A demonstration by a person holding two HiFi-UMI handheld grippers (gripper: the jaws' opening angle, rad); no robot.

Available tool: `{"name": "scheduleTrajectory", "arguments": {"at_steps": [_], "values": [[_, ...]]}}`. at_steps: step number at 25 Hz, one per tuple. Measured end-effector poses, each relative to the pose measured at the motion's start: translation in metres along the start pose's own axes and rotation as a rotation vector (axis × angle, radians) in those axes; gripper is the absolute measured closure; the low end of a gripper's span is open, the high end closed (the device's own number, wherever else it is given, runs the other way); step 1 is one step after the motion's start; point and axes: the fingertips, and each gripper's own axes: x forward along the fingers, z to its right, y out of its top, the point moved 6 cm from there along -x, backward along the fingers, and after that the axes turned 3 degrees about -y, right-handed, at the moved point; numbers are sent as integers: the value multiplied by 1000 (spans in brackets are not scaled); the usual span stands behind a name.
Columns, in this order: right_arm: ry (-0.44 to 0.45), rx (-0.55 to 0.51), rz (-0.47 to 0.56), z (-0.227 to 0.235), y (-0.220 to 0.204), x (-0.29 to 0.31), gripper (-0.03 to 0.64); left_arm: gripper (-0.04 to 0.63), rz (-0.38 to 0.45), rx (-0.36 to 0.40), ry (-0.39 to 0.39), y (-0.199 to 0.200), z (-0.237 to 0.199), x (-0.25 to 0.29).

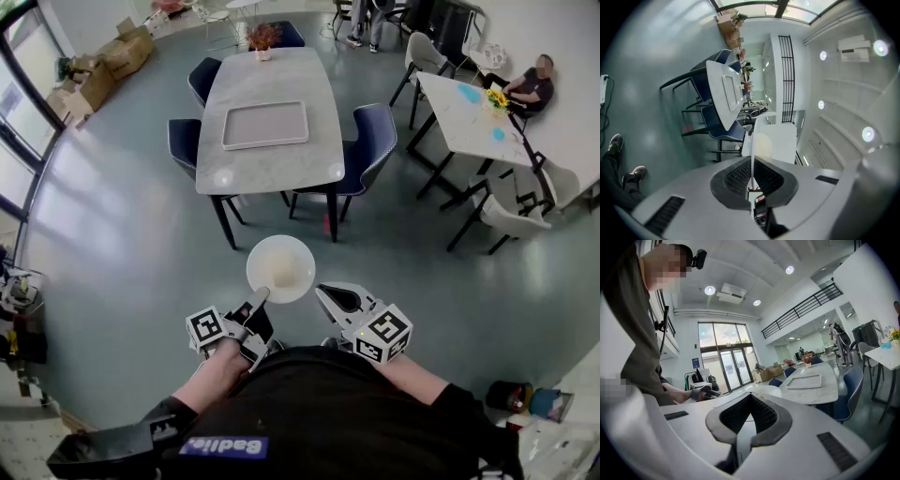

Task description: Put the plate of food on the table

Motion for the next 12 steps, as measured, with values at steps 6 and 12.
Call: {"name": "scheduleTrajectory", "arguments": {"at_steps": [6,12], "values": [[8,-1,-6,-2,-2,-2,606,580,1,2,6,-4,0,-3],[11,-3,-2,0,-3,-5,606,580,18,-2,3,-6,0,-2]]}}
